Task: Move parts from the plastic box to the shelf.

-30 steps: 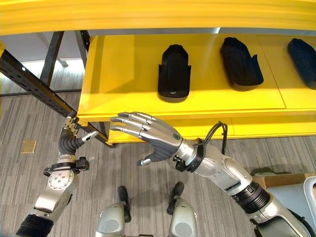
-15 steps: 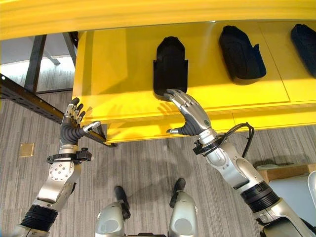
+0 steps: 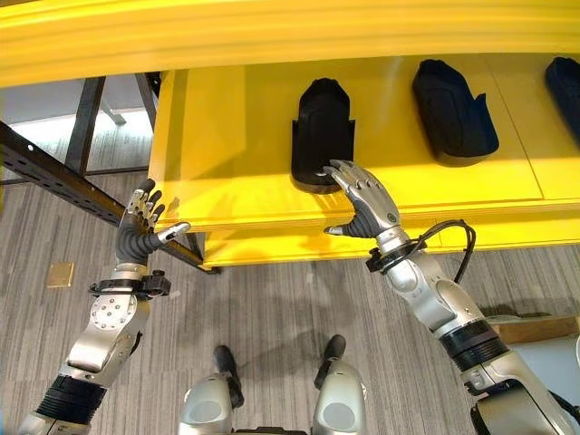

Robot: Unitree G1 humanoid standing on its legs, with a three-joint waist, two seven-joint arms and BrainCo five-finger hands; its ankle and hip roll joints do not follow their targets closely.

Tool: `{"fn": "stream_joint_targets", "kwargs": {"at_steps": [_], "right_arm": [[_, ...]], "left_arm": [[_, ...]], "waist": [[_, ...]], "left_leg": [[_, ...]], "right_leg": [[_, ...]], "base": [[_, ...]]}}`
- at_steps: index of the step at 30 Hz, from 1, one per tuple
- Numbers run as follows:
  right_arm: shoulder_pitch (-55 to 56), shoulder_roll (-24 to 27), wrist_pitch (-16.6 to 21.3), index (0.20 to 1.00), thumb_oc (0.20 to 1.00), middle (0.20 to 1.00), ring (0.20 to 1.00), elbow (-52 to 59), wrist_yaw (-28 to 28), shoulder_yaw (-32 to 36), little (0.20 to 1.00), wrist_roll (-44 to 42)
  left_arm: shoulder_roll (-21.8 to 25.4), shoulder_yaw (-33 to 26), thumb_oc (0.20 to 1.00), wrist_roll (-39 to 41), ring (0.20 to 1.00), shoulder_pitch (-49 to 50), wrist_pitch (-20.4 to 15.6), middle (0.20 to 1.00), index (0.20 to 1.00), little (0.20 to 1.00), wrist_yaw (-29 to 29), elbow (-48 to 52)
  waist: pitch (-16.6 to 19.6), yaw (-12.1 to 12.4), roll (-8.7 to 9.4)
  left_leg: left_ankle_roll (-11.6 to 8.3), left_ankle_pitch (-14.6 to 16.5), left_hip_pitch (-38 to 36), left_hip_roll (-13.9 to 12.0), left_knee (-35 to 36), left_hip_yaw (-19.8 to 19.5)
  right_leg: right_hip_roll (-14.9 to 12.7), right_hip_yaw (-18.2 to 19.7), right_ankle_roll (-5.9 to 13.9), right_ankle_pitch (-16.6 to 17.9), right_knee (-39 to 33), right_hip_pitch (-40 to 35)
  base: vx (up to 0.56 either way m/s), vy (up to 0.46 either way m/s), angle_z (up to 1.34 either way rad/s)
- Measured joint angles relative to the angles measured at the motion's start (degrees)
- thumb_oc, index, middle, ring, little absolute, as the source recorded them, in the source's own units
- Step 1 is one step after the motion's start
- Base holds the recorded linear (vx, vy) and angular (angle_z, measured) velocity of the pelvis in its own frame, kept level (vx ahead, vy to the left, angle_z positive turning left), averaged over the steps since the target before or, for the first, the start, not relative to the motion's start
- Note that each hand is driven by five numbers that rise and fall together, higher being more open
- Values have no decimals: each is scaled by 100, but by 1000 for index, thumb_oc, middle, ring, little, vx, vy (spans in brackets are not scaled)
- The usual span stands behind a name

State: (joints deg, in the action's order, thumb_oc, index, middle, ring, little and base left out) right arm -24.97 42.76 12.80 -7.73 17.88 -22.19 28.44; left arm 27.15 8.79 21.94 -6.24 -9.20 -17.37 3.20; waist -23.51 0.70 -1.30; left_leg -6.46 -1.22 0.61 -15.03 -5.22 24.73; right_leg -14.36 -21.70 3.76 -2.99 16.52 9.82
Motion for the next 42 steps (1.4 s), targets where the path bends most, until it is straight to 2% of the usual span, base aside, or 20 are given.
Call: {"fn": "stream_joint_targets", "kwargs": {"at_steps": [4,9,15,18,20,24,26,29,31,33,36,39,42], "right_arm": [[-41,2,35,1000,1000,1000,1000,-4,-32,-84,1000,58],[-40,2,599,1000,1000,1000,1000,241,122,-95,1000,385],[37,8,1430,1000,1000,1000,1000,1386,-101,-116,1000,574],[40,62,1506,1000,1000,1000,1000,1618,-237,-407,1000,676],[10,56,1513,1000,1000,1000,1000,1618,-113,-493,1000,835],[20,29,1505,1000,1000,1000,1000,1608,576,-471,1000,1375],[20,-2,1502,1000,1000,1000,1000,1580,504,-443,1000,1362],[10,17,1116,1000,1000,1000,1000,1372,-234,-620,1000,1113],[-67,128,596,1000,1000,1000,1000,804,-250,-1028,1000,1117],[-64,126,240,1000,1000,1000,1000,227,-158,-1080,1000,1126],[-149,116,-3,1000,1000,1000,1000,177,-122,-1002,1000,1120],[-164,116,-15,1000,1000,1000,1000,170,-129,-1003,1000,1120],[-164,115,-203,1000,1000,1000,1000,168,-130,-1010,1000,1121]], "left_arm": [[1,-7,1000,4,1000,33,5,1000,1000,1000,72,-11],[0,-10,1000,213,1000,51,4,1000,1000,1000,124,-10],[3,-39,1000,221,1000,21,5,1000,1000,1000,89,13],[24,-37,1000,232,1000,30,9,1000,1000,1000,79,15],[25,-35,1000,234,1000,40,10,1000,1000,1000,74,17],[25,-27,1000,234,1000,53,10,1000,1000,1000,-66,19],[26,-33,1000,236,1000,51,10,1000,1000,1000,-139,18],[25,-33,1000,236,1000,15,10,1000,1000,1000,-133,18],[27,-33,1000,236,1000,11,5,1000,1000,1000,-122,16],[43,-33,1000,236,1000,84,0,1000,1000,1000,-121,-7],[44,-33,1000,234,1000,39,0,1000,1000,1000,-117,-6],[44,-33,1000,233,1000,33,0,1000,1000,1000,-78,-6],[44,-33,1000,229,1000,21,0,1000,1000,1000,-39,-6]], "waist": [[-14,24,-19],[-83,-23,-93],[-184,-68,-123],[-255,-51,-119],[-279,-51,-122],[-292,-43,-120],[-292,-46,-121],[-292,-31,-121],[-292,16,-120],[-293,39,-118],[-296,19,-114],[-297,23,-112],[-299,27,-108]], "left_leg": [[-8,-17,74,3,1,5],[-8,-18,143,3,-10,15],[-6,-22,180,2,-3,82],[-5,-28,218,-1,1,115],[-13,-34,226,7,3,76],[-11,-39,223,7,4,89],[-11,-39,221,7,5,95],[-11,-39,224,6,4,105],[-11,-41,230,1,-3,99],[-11,-46,248,-1,-1,80],[-11,-46,249,-4,0,70],[-11,-46,254,-7,1,70],[-12,-46,260,-6,1,55]], "right_leg": [[-12,11,-5,-3,49,107],[-12,30,-7,-2,70,193],[0,52,-11,-1,94,289],[-12,68,-27,-14,143,360],[-11,88,-28,-13,146,366],[-13,88,-28,-13,148,372],[-13,110,-28,-13,148,376],[-11,111,-28,-13,152,377],[-12,103,-28,-13,155,377],[-14,80,-28,-14,154,377],[-13,63,-28,-14,154,377],[-12,63,-28,-14,154,378],[-13,62,-28,-14,154,377]], "base": [[1,1,0],[-30,7,0],[-34,17,-4],[9,12,-3],[0,0,0],[-1,8,0],[0,0,0],[4,-37,0],[7,-52,3],[14,-34,4],[0,0,0],[0,0,0],[0,0,0]]}}
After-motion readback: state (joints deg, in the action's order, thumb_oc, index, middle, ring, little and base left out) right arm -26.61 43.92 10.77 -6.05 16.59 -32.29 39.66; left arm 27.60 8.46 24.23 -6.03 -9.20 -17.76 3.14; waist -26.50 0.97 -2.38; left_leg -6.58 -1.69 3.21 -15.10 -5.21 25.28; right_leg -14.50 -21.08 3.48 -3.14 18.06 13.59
